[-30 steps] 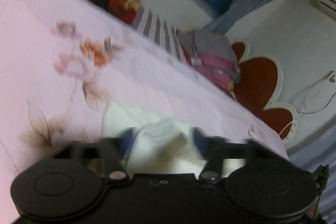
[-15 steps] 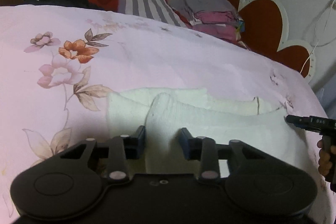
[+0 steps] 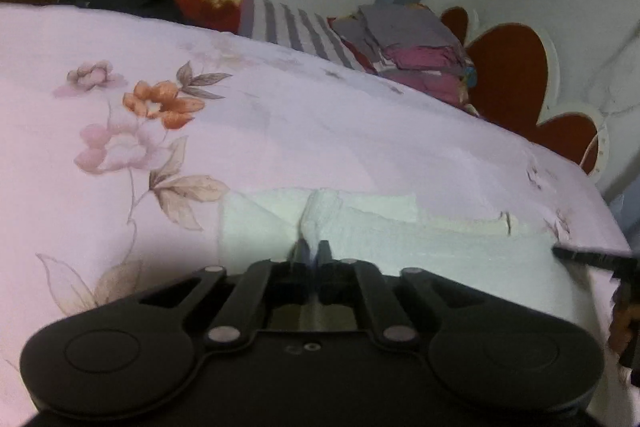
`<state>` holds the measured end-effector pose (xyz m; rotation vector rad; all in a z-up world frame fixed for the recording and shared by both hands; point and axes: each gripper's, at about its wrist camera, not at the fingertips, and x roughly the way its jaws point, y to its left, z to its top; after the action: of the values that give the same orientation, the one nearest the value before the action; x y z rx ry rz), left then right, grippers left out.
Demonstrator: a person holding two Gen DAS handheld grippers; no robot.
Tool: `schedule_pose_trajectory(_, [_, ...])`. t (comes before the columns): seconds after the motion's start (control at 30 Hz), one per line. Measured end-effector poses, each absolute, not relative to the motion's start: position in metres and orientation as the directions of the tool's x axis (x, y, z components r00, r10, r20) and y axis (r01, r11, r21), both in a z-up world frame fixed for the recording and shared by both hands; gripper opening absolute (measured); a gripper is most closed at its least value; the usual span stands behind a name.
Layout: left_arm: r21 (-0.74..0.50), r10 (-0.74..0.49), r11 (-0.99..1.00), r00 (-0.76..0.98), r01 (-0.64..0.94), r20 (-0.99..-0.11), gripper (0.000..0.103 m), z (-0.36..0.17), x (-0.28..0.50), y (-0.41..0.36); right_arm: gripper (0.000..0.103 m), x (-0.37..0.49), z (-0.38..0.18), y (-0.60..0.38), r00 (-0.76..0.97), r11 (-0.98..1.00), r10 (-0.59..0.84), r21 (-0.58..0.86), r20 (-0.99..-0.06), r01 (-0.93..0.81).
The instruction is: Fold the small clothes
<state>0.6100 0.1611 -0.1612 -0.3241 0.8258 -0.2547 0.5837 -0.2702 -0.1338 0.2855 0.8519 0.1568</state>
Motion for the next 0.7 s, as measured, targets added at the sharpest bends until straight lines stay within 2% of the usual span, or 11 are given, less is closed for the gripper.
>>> schedule_pose_trajectory(0.07, [-0.386,-0.317,0.921,0.661,0.044,-0.681,0.027,-0.153,0.608,0.166,0.002,0.582,-0.131,-0.272,0.668,0.947,0.233,0.321,-0.707,0.011])
schedule_pose_trajectory(0.1, [-0.348,-0.270,0.937,0.689,0.028,-0.672,0.032,-0.143,0.601,0.165,0.008,0.579,-0.125,-0.270,0.681,0.952,0.205,0.306,-0.703,0.029])
schedule_pose_trajectory(0.17, [-0.306,-0.251,0.949,0.757,0.071,-0.604,0.054,-0.123,0.582,0.154,0.047,0.564,-0.106,-0.263,0.747,0.962,0.159,0.272,-0.646,0.030])
schedule_pose_trajectory(0.23, [-0.339,-0.338,0.928,0.727,0.153,-0.597,0.056,-0.120,0.577,0.131,0.047,0.555,-0.097,-0.244,0.749,0.943,0.265,0.325,-0.608,-0.070])
schedule_pose_trajectory(0.33, [-0.289,-0.437,0.899,0.646,0.328,-0.626,0.055,-0.126,0.570,0.075,0.047,0.554,-0.101,-0.182,0.650,0.915,0.403,0.276,-0.644,-0.294])
schedule_pose_trajectory(0.4, [-0.247,-0.465,0.878,0.609,0.409,-0.643,0.053,-0.133,0.565,0.049,0.047,0.550,-0.109,-0.150,0.572,0.864,0.487,0.271,-0.660,-0.424])
schedule_pose_trajectory(0.47, [-0.213,-0.437,0.887,0.593,0.410,-0.677,0.051,-0.145,0.570,0.042,0.047,0.551,-0.118,-0.135,0.541,0.853,0.485,0.233,-0.687,-0.468])
schedule_pose_trajectory(0.57, [-0.190,-0.377,0.920,0.637,0.343,-0.673,0.051,-0.153,0.586,0.052,0.046,0.569,-0.128,-0.151,0.638,0.935,0.332,0.157,-0.695,-0.317])
schedule_pose_trajectory(0.6, [-0.213,-0.378,0.923,0.641,0.322,-0.668,0.051,-0.155,0.593,0.058,0.046,0.579,-0.131,-0.165,0.656,0.956,0.291,0.182,-0.696,-0.231])
schedule_pose_trajectory(0.63, [-0.247,-0.387,0.921,0.640,0.300,-0.664,0.051,-0.155,0.598,0.062,0.041,0.587,-0.133,-0.176,0.656,0.961,0.277,0.218,-0.703,-0.172])
schedule_pose_trajectory(0.7, [-0.278,-0.385,0.923,0.637,0.267,-0.668,0.050,-0.148,0.600,0.065,0.038,0.594,-0.132,-0.184,0.643,0.956,0.286,0.260,-0.711,-0.138])
